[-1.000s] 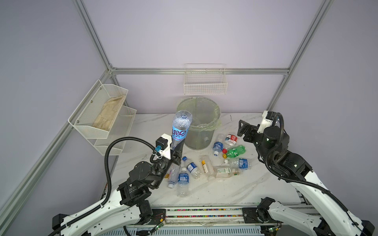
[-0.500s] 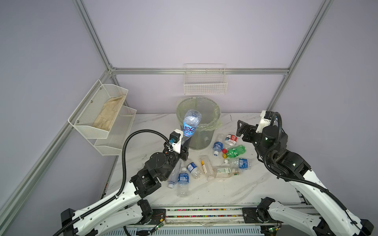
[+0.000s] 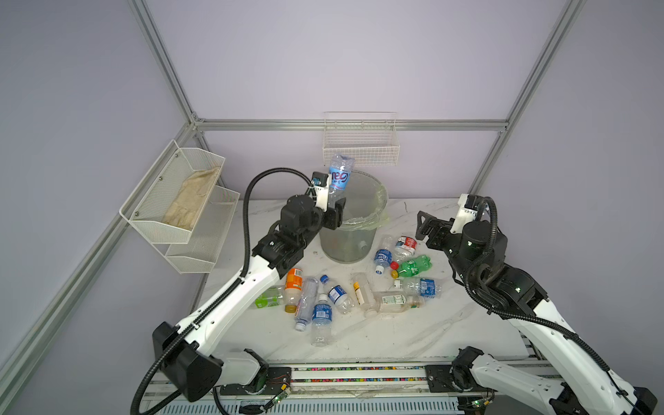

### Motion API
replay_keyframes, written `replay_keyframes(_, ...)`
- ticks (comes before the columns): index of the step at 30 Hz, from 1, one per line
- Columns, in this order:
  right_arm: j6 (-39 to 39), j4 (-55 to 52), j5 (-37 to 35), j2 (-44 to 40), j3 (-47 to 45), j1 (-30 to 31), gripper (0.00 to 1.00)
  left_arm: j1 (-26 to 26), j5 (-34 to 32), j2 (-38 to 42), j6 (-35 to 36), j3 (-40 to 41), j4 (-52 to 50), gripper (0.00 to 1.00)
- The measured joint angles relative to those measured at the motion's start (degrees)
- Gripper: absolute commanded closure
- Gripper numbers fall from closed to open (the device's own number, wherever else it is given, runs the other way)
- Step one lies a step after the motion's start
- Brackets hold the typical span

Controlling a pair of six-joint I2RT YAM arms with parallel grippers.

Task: Throw the plastic bottles in the bin
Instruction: Throw the plastic bottle into the trash bin.

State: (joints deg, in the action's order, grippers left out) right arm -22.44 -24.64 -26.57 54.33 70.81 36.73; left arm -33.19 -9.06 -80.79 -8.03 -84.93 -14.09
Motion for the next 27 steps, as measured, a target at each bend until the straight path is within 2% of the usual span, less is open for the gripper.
replay_keyframes(2, 0.1, 0.0, 0.0, -0.3, 0.0, -0.1, 0.03, 0.4, 0.7, -3.2, -1.0, -6.1, -4.2, 0.0)
replay_keyframes(4, 0.2, 0.0, 0.1, -0.4, 0.0, -0.1, 0.03, 0.4, 1.3, -3.3, -1.4, -7.5, -7.1, 0.0)
replay_keyframes(8, 0.2, 0.0, 0.6, -0.3, 0.0, -0.1, 0.03, 0.3, 1.8, 0.5, -1.4, -7.5, -11.6, 0.0)
replay_keyframes(15, 0.2, 0.0, 1.0, 0.7, 0.0, -0.1, 0.03, 0.3, 1.4, 10.4, -1.4, -7.3, -11.6, 0.0)
replay_keyframes(21, 0.2, 0.0, 2.4, 1.5, 0.0, -0.1, 0.03, 0.3, 1.3, 15.9, -1.4, -4.4, -10.2, 0.0)
replay_keyframes(27, 0.7, 0.0, 6.2, 3.3, 0.0, -0.2, 0.03, 0.3, 0.8, 18.9, -1.9, 3.0, -10.1, 0.0)
